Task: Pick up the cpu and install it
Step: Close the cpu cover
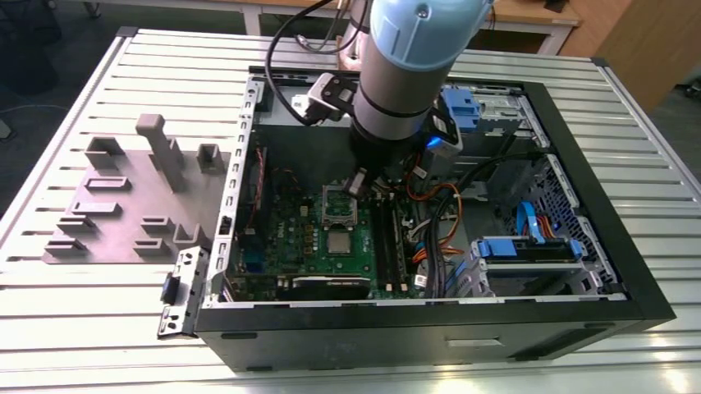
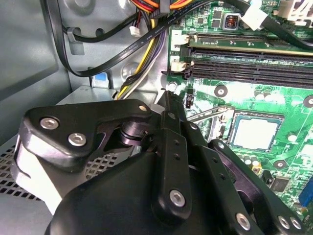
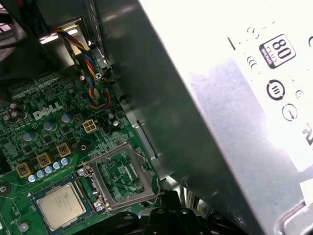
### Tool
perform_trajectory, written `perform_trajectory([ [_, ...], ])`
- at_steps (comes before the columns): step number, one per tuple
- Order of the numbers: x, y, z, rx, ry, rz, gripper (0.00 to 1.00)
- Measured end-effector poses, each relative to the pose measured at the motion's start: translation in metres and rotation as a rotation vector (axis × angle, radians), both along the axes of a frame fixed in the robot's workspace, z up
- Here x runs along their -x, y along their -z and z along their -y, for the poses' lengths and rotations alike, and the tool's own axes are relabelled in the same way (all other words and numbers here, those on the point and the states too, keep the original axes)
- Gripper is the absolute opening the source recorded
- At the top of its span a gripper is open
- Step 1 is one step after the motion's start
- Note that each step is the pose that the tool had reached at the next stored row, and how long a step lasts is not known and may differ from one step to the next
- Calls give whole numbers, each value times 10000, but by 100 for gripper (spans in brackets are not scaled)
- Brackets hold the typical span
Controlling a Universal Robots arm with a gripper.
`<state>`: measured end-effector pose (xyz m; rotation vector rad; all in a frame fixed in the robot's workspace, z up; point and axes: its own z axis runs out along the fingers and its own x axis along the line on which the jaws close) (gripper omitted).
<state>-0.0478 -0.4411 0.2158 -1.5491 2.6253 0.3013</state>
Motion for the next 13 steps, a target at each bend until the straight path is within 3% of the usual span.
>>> perform_trajectory([
  [13,17,-78,0,0,0,0,11],
])
